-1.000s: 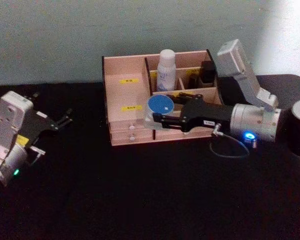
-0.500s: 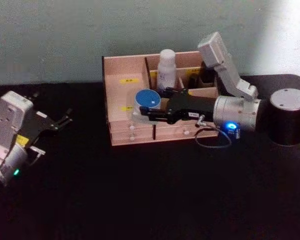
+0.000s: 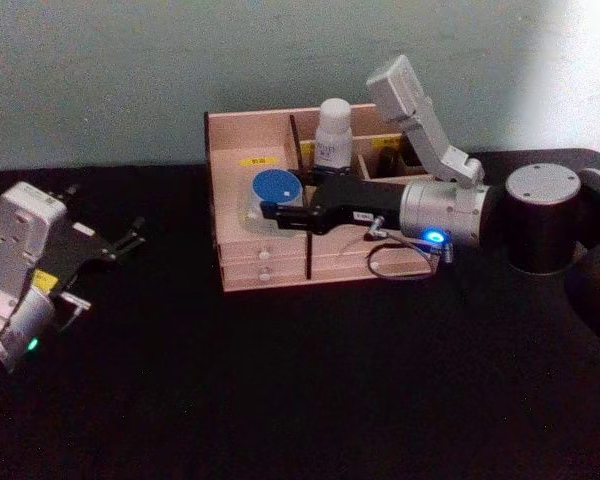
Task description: Pick up the facial cleanser and watermelon frost from the table and place them into the tiered storage box.
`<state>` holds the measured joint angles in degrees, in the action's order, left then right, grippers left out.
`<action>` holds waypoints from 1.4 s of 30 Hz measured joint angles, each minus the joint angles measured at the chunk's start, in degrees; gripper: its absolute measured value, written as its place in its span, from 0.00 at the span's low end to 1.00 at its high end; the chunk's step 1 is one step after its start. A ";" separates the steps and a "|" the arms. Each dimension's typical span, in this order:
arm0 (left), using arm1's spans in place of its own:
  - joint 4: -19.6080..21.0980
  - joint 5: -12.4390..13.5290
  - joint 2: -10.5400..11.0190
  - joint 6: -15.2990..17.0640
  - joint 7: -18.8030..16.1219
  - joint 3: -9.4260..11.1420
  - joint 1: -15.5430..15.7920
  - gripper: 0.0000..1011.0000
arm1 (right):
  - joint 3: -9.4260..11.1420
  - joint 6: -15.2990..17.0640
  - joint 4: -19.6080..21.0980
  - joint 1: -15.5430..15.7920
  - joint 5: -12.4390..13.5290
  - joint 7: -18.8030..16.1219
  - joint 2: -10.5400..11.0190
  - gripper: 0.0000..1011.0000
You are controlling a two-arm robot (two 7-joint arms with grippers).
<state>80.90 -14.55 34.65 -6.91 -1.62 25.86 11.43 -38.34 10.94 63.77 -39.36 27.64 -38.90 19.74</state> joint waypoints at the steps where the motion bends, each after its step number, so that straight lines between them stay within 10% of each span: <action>1: 0.00 0.00 0.00 0.00 0.00 0.00 0.00 0.99 | 0.00 0.00 0.00 0.00 0.00 0.00 0.00 0.71; 42: 0.00 0.00 0.00 0.00 0.00 0.00 0.00 0.99 | 1.53 -2.22 -15.49 -6.38 -3.30 -0.48 -8.67 0.71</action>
<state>80.90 -14.55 34.64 -6.91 -1.62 25.86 11.43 -36.80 8.73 48.27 -45.74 24.34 -39.38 11.07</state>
